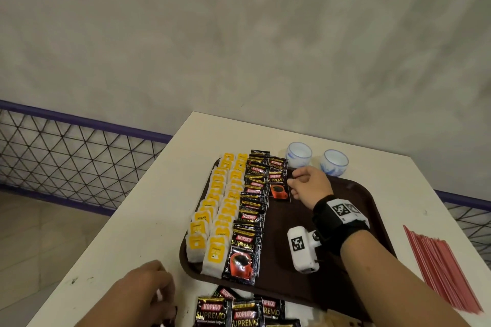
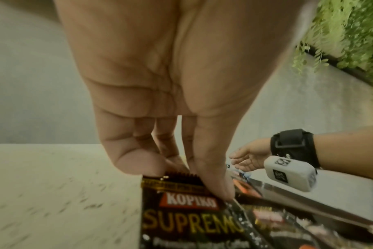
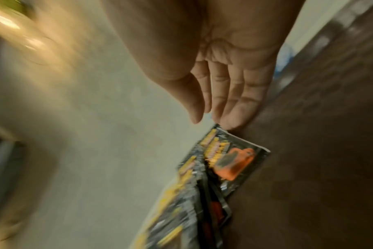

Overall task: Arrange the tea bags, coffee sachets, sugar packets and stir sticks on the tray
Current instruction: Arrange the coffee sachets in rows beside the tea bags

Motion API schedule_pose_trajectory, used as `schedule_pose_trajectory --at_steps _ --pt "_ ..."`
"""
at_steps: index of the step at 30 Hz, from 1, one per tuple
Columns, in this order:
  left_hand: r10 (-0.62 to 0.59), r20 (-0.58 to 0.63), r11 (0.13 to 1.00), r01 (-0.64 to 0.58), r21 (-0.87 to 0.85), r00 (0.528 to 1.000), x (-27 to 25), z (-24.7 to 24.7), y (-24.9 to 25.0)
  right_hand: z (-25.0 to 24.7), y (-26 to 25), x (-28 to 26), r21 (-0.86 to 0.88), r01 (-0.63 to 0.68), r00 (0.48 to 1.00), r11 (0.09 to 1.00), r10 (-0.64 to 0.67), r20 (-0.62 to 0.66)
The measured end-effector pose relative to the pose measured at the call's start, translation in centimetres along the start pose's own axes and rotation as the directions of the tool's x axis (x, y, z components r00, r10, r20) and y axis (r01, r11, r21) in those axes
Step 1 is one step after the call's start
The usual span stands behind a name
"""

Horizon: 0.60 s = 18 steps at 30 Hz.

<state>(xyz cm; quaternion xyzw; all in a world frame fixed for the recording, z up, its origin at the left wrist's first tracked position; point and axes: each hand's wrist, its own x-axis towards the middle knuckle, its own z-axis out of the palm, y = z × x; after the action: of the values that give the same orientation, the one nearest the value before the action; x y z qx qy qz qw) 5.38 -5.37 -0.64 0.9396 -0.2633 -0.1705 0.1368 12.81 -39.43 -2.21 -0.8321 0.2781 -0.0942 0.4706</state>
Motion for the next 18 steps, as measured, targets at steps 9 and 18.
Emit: schedule_pose_trajectory --at_steps 9,18 --pt "0.183 -0.339 0.856 -0.319 -0.406 0.923 -1.4 -2.8 4.5 -2.0 -2.7 -17.4 0.15 0.291 0.713 0.945 -0.319 0.624" --pt "0.168 -0.409 0.74 -0.389 -0.549 0.897 -0.8 -1.3 6.9 -3.0 -1.7 -20.6 0.295 0.153 0.769 0.943 -0.301 0.564"
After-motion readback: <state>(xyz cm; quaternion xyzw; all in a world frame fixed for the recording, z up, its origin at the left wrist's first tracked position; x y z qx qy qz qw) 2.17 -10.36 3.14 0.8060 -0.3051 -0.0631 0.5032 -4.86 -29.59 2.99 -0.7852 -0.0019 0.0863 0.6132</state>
